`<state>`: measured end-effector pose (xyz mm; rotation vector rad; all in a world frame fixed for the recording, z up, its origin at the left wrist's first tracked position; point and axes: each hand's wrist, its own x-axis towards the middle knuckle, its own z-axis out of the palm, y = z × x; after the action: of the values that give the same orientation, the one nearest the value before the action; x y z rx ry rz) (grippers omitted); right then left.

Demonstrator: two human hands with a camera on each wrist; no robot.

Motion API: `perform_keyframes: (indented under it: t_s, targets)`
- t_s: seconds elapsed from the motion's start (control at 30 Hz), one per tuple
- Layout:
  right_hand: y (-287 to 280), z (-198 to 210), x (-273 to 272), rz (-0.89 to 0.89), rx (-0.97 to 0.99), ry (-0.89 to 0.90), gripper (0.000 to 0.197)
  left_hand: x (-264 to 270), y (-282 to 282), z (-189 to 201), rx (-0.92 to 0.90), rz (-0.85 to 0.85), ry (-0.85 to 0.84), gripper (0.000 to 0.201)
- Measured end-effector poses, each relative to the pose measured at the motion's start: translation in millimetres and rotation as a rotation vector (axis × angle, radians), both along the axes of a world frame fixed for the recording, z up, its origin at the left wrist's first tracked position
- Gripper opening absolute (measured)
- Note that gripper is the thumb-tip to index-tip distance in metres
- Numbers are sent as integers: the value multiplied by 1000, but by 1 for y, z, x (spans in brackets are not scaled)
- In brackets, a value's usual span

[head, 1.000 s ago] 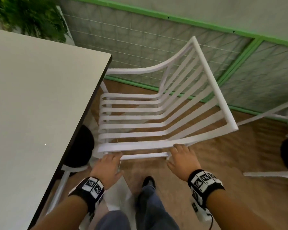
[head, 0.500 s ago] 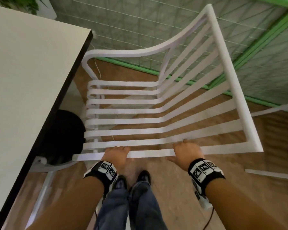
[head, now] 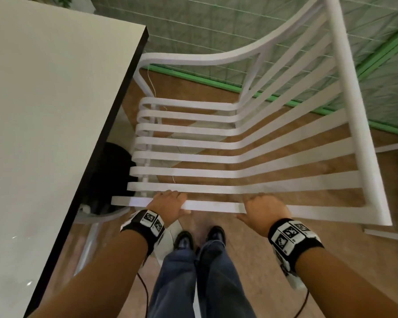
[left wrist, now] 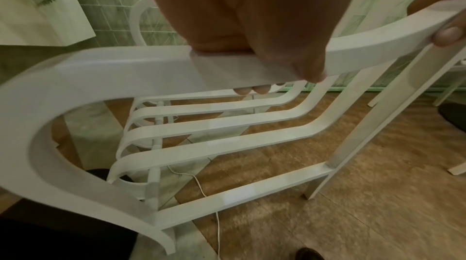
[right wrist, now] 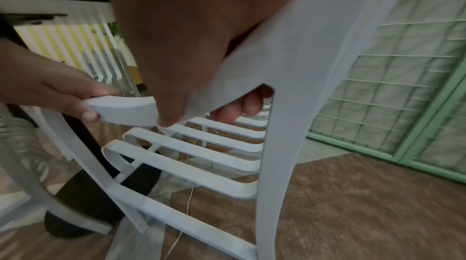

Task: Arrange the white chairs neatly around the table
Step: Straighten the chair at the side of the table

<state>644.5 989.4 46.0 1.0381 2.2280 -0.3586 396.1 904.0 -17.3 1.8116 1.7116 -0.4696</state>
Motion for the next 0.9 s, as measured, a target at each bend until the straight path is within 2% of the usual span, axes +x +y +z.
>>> perform_keyframes:
  t_s: [0.13, 0.33, 0.47, 0.53, 0.63, 0.7, 0.8, 0.9]
  targets:
    - [-10, 0, -7, 9, -21, -1, 49, -7, -7, 2, 6, -17, 28, 45]
    - [-48, -6, -20, -17, -36, 43, 49, -32, -27, 5, -70, -61, -27, 43]
    - [-56, -5, -45, -28, -47, 74, 43, -54, -27, 11, -52, -30, -4, 41]
    - [-59, 2, -52, -48, -58, 78, 48, -60, -28, 12, -59, -14, 14, 44]
    - [-67, 29, -50, -147, -54, 131, 53, -60, -34, 11, -58, 28, 24, 55]
    - [-73, 58, -44, -224, 15, 212, 52, -54, -37, 12, -59, 61, 31, 70]
    - [-77, 106, -34, -317, 225, 325, 49, -34, -38, 19, -43, 57, -33, 84]
    - [-74, 145, -21, -389, 467, 420, 45, -3, -37, 29, -27, 27, -89, 81]
